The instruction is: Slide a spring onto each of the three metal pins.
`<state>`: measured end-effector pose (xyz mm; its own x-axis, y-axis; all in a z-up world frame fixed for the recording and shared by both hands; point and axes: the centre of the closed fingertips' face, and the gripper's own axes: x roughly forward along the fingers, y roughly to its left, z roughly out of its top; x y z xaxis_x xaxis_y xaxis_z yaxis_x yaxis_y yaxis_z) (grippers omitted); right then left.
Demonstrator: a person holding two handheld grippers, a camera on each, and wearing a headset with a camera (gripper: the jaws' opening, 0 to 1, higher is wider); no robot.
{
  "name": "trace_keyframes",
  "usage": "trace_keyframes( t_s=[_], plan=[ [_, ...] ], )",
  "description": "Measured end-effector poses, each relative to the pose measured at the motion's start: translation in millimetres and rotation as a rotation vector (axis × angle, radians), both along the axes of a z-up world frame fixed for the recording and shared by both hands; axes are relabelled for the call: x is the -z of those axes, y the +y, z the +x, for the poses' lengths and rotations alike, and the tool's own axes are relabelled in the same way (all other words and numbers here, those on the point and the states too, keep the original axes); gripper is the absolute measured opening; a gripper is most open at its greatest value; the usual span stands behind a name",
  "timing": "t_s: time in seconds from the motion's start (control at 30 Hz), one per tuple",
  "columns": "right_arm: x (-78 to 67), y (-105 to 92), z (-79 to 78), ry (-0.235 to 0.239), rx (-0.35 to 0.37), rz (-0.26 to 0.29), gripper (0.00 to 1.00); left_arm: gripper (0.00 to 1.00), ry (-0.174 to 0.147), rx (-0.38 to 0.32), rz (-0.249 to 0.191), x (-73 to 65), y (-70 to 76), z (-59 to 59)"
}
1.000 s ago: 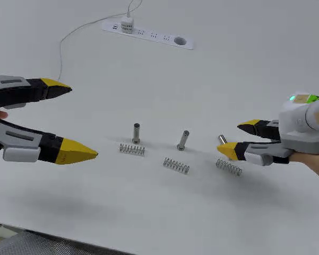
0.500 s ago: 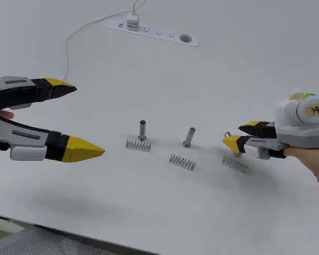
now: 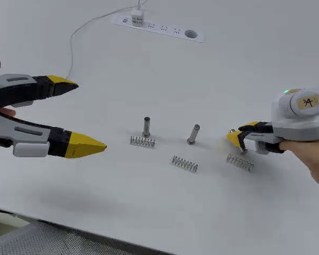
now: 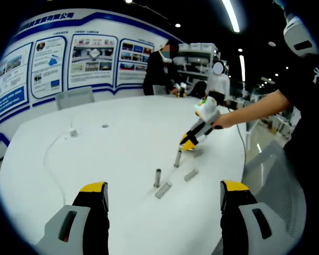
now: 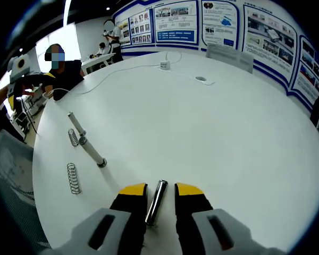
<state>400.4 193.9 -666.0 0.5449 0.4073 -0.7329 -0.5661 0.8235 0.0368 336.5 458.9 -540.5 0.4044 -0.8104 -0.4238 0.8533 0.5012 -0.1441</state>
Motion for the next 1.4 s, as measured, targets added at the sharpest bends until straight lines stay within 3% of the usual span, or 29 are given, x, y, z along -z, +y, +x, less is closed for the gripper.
trace_keyframes(
  t_s=[0.53,1.07,1.4],
  plan=[
    [6.3,1.6,-1.2,0.021,0.021,-0.013,0.11,0.88,0.005,-0.009,-0.007,-1.5,-2.3,-1.9],
    [7.4,0.1,0.6,0.061,0.063,-0.026,0.08,0.87,0.002,-0.01,-0.016,-5.5,-5.6,-4.5],
    [-2.0,0.8,-2.2,0.025,0.068,0.013,0.08,0.88,-0.005,-0.014,-0.022,-4.9,-5.3,-1.5]
  ],
)
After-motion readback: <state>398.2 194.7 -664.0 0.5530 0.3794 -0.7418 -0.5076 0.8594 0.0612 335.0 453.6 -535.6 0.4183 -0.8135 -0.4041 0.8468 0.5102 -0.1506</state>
